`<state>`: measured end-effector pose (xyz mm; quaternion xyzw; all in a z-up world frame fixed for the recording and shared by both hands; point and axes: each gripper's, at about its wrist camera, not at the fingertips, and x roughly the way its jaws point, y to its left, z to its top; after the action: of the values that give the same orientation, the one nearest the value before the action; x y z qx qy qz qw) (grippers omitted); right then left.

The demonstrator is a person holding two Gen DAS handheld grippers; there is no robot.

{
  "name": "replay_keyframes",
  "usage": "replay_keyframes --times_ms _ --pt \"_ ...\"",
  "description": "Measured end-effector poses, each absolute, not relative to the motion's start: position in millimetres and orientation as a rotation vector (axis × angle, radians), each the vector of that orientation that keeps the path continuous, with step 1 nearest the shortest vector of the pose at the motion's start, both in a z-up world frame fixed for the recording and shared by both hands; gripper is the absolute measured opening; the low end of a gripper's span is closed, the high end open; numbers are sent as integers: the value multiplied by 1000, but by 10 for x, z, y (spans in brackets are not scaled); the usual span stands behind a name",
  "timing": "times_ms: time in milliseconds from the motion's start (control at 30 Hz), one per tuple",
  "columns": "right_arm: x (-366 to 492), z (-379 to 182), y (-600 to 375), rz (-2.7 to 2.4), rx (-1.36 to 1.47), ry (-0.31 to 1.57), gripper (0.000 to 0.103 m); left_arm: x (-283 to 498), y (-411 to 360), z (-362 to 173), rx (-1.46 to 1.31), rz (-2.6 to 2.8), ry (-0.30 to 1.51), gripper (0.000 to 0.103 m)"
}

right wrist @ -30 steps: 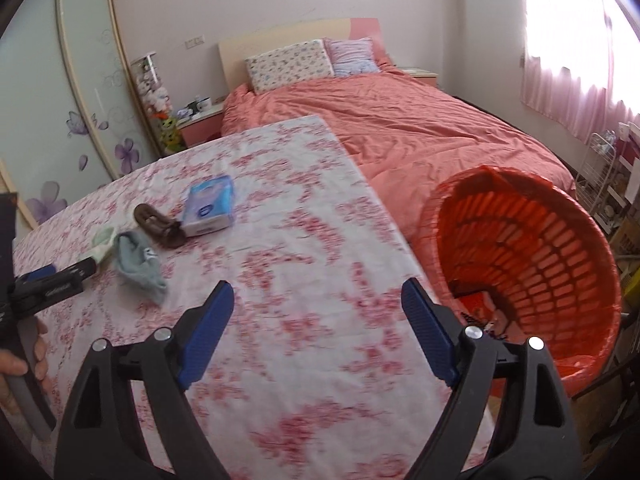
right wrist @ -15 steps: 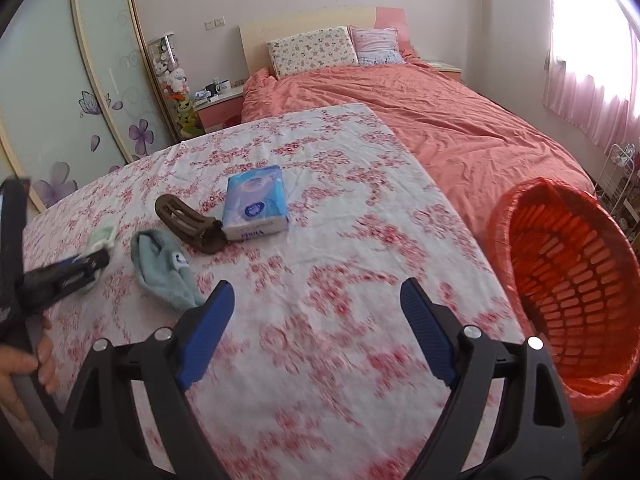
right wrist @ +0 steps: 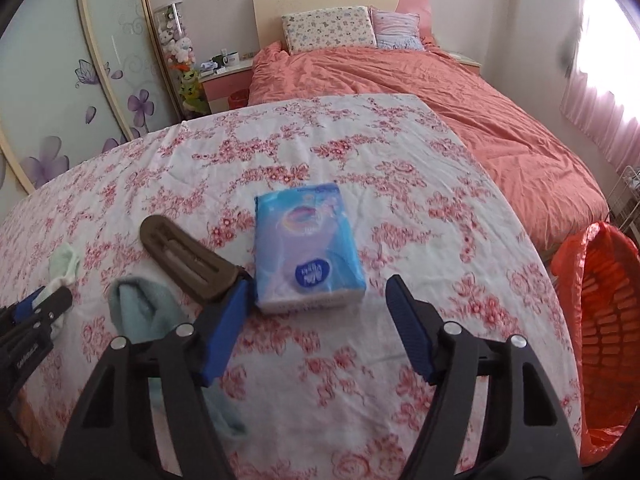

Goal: Collect trash
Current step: 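Grasp the light green towel with the left tool while the right tool grasps the blue tissue pack, then lift the towel with the left tool while the right tool lifts the tissue pack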

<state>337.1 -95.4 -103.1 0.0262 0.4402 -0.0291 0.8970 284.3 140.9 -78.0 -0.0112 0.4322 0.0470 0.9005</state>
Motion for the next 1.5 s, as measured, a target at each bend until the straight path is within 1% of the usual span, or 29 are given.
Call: replay_keyframes --times_ms 33,67,167,267,433,500,567,600,800,1033,1500 --pt "3410 -1044 -952 -58 58 920 62 2854 1417 -779 -23 98 894 45" --pt "3432 -1046 -964 -55 69 922 54 2866 1413 -776 -21 99 894 45" --pt "3386 -1029 -1009 -54 60 927 53 2857 1403 -778 -21 89 894 44" --pt "3180 -1032 -1124 -68 73 926 53 2801 1404 -780 -21 62 892 42" --pt "2740 -1018 -1247 -81 64 933 54 2545 1337 -786 -1 0 890 42" --pt "2637 -1017 -1252 -79 63 929 56 2469 1319 -791 9 -3 890 45" --pt "2639 -1013 -1251 -79 66 924 61 2471 1312 -797 2 3 893 51" --pt "2661 -1018 -1246 -88 67 923 61 2494 1315 -801 -2 14 895 51" --pt "2752 -1044 -1217 -115 62 926 63 2559 1278 -809 -5 42 895 52" --pt "2769 -1057 -1216 -124 58 930 61 2557 1264 -822 -12 52 895 52" --pt "2773 -1059 -1220 -133 59 932 63 2549 1280 -826 -20 66 896 55"
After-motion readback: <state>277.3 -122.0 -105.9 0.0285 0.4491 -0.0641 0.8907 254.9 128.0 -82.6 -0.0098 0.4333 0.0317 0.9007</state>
